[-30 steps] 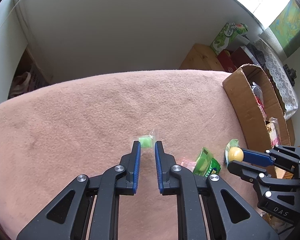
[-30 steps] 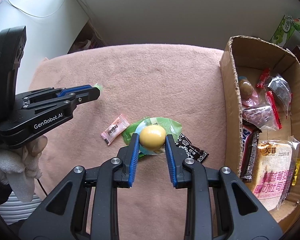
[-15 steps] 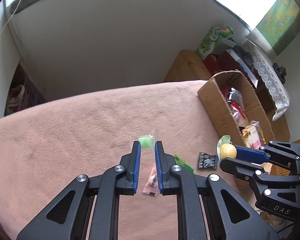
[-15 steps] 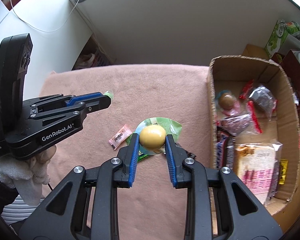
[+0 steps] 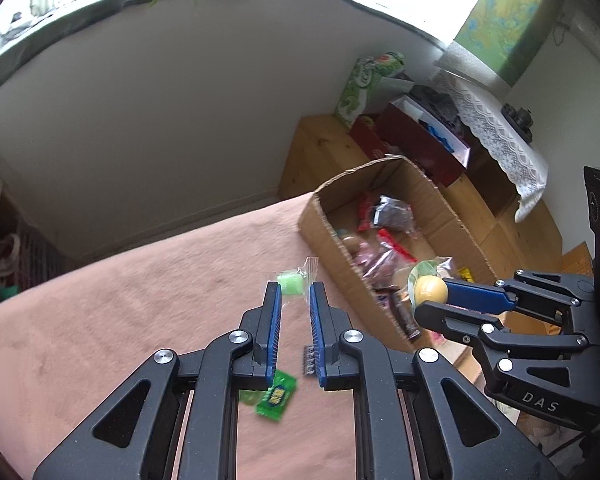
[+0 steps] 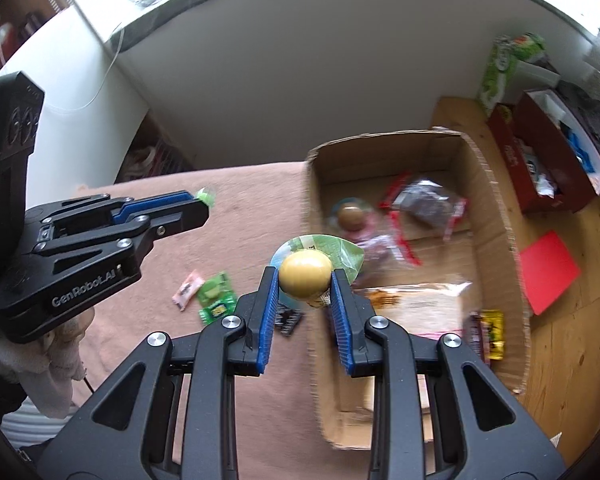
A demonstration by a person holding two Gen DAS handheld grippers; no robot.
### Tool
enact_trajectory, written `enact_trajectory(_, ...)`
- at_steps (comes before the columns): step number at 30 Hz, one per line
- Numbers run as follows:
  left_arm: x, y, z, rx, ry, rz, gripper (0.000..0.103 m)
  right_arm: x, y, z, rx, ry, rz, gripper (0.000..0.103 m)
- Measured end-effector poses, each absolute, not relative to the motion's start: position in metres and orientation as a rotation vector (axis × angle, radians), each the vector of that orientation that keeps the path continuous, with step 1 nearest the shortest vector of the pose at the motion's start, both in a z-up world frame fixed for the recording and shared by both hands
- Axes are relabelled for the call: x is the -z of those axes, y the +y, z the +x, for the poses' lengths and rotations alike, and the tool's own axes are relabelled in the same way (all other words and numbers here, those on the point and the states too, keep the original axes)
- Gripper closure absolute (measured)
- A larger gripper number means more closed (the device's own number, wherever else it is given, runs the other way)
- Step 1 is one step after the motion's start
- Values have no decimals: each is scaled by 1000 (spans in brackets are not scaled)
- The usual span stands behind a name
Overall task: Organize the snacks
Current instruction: 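Carry the yellow ball candy and green candy into the box and open both grippers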
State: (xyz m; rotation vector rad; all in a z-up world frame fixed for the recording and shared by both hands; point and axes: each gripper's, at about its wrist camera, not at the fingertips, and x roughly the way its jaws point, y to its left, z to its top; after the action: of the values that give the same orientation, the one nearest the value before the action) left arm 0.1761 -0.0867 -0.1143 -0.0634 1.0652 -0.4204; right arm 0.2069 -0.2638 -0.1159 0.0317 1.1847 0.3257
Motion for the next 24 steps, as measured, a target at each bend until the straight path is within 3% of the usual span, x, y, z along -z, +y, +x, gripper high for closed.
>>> enact_trajectory(24, 122, -185, 208, 524, 1097, 8, 90, 137, -380, 224, -130, 1191, 165, 76)
